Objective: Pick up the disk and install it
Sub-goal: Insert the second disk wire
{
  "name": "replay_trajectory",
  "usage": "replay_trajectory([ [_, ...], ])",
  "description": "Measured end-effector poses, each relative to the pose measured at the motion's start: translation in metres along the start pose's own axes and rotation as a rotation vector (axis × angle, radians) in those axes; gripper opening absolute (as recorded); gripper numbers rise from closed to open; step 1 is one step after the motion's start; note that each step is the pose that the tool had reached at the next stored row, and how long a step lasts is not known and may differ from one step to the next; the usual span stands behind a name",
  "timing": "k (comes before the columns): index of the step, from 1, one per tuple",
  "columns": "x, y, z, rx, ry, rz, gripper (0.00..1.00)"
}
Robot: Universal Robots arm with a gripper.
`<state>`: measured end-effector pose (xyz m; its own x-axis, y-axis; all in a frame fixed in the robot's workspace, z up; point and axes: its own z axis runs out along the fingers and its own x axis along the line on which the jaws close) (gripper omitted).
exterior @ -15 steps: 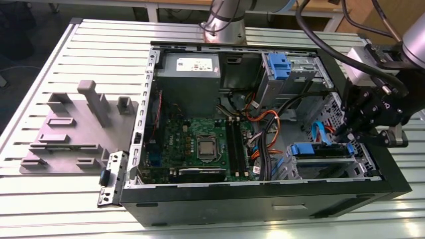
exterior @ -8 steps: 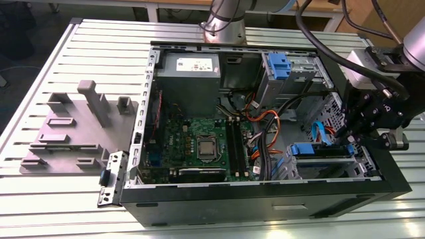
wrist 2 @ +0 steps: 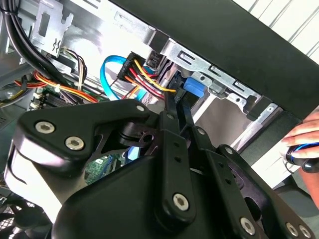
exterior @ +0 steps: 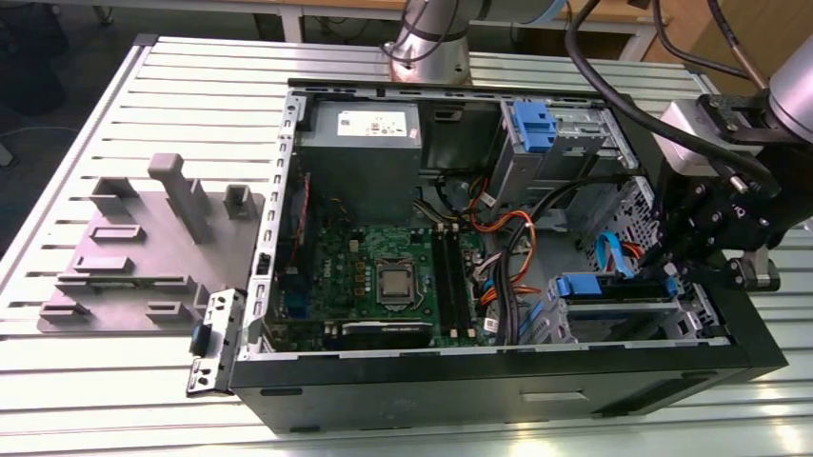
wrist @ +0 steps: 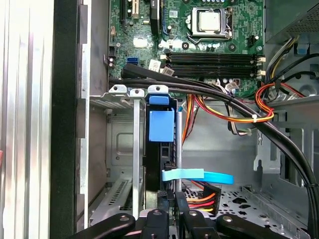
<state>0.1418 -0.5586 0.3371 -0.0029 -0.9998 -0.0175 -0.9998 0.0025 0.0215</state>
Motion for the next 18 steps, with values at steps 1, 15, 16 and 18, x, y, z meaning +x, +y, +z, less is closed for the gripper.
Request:
replay_trajectory([
  [1, 0.0, 0.0, 0.0, 0.0, 0.0, 0.0, 0.18],
  [15, 0.0, 0.0, 0.0003, 0.0, -0.0002, 0.0, 0.31],
  [16, 0.0001, 0.0, 0.0014, 0.0, -0.0002, 0.0, 0.31],
  [18, 0.0002, 0.0, 0.002, 0.0, -0.0002, 0.0, 0.31],
])
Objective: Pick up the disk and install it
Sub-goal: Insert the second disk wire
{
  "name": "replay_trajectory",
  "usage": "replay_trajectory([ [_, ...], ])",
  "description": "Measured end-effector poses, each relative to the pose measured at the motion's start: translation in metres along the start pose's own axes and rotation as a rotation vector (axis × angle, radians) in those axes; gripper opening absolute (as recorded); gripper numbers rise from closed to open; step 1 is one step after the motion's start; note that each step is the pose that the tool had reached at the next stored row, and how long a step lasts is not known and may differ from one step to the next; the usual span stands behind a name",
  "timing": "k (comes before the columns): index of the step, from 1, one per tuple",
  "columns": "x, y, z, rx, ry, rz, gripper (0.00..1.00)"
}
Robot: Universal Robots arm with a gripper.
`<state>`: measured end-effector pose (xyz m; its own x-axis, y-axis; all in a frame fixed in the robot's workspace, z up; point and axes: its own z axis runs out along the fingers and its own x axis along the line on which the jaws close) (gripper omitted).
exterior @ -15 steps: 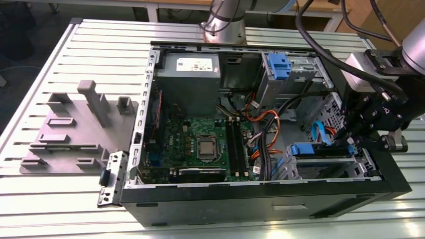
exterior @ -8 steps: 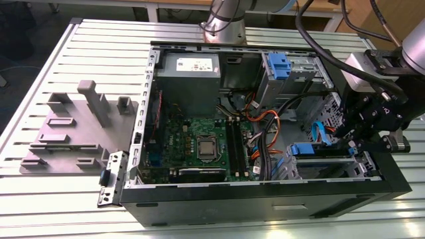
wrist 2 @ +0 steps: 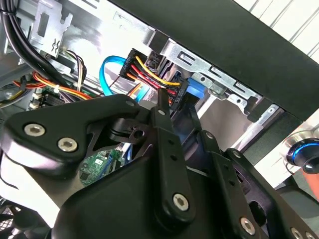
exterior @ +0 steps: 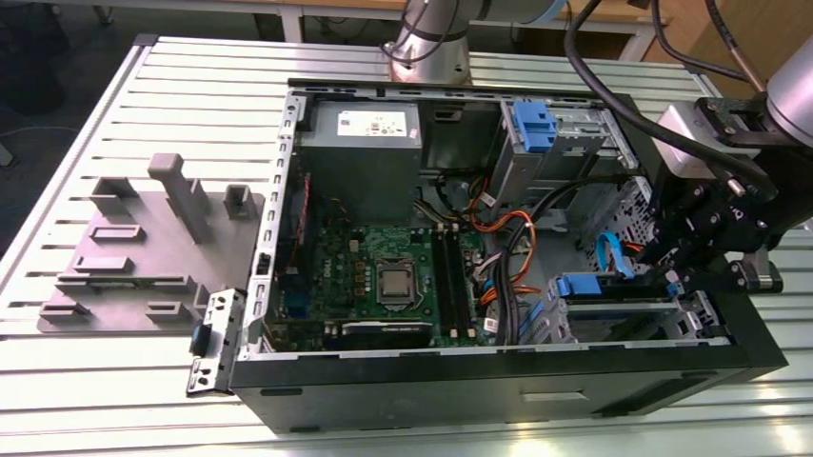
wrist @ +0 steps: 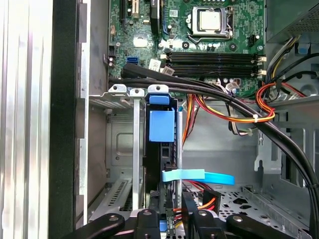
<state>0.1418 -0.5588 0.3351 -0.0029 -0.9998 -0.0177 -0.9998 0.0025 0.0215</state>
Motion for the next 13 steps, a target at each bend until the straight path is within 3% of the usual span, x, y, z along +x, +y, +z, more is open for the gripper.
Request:
replay_trajectory([
  [13, 0.0001, 0.0, 0.0006, 0.0, 0.0, 0.0, 0.31],
])
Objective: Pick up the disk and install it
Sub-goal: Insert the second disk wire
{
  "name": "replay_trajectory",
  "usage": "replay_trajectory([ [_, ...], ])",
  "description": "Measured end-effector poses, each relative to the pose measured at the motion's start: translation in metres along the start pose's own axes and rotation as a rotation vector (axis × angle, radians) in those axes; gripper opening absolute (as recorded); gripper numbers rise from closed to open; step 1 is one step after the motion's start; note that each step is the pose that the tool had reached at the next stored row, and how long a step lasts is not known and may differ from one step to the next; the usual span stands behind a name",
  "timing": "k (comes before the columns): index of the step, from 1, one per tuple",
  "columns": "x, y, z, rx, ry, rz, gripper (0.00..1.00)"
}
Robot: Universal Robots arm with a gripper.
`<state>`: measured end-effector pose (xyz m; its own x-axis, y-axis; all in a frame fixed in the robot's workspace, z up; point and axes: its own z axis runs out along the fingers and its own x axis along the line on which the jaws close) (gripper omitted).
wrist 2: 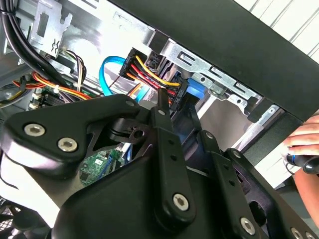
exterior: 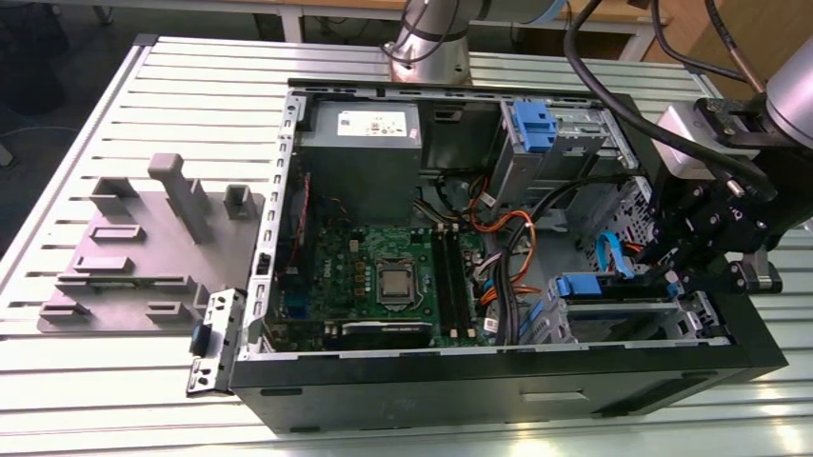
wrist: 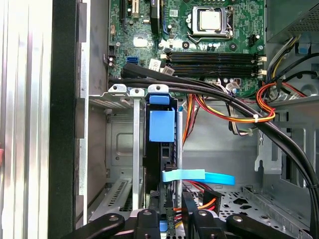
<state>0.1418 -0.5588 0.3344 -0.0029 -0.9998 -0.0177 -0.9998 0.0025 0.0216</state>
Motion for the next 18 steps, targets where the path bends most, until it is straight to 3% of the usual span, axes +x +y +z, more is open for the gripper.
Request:
replay_trajectory([
  [5, 0.0, 0.0, 0.0002, 0.0, 0.0, 0.0, 0.3],
  [6, 0.0, 0.0, 0.0002, 0.0, 0.0, 0.0, 0.23],
  [14, -0.0003, 0.0005, -0.003, 0.0001, -0.0001, 0.0, 0.23],
  [18, -0.0007, 0.0047, -0.003, 0.0025, -0.0001, 0.0, 0.23],
])
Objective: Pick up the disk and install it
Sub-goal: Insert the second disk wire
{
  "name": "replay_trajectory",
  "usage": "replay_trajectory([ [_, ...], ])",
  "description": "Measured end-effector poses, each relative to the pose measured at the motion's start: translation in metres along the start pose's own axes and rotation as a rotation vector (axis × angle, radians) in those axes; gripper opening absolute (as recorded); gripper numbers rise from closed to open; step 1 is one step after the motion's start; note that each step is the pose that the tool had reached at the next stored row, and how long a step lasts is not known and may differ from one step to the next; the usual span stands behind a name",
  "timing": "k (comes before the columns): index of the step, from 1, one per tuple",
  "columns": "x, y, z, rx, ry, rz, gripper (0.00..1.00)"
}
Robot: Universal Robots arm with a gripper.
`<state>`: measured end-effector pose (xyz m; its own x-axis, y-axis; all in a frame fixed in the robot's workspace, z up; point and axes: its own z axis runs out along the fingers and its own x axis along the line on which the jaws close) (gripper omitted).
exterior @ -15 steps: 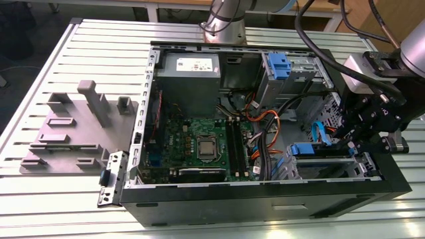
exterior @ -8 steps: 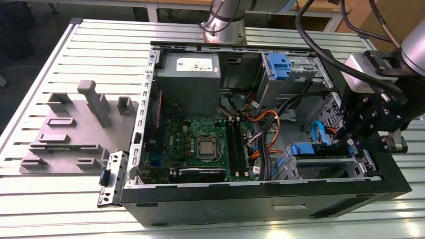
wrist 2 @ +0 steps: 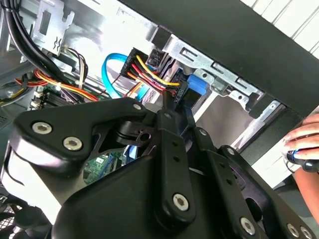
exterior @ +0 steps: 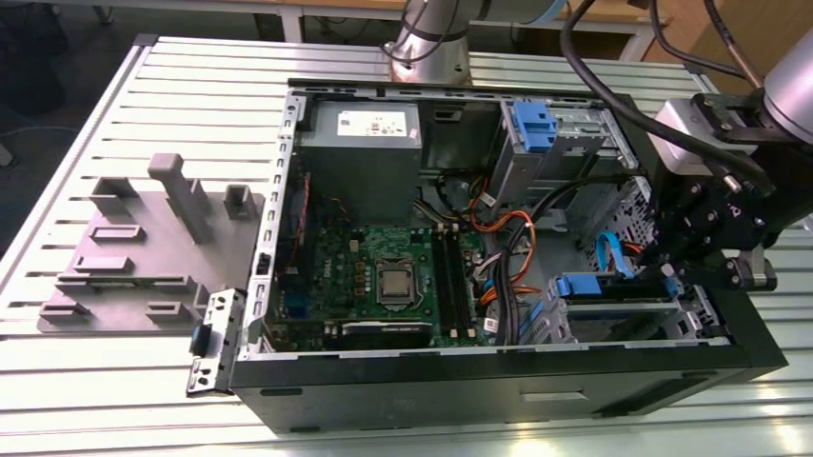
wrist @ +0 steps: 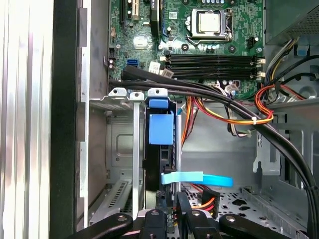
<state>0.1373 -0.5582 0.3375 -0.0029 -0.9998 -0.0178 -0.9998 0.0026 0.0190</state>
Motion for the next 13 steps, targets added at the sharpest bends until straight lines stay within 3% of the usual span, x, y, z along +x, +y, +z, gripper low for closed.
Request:
replay_trajectory([
  [7, 0.0001, 0.0075, 0.0002, 0.0078, -0.0001, 0.0, 0.23],
  [13, 0.0, 0.0081, 0.0002, 0.0083, 0.0, 0.0, 0.23],
])
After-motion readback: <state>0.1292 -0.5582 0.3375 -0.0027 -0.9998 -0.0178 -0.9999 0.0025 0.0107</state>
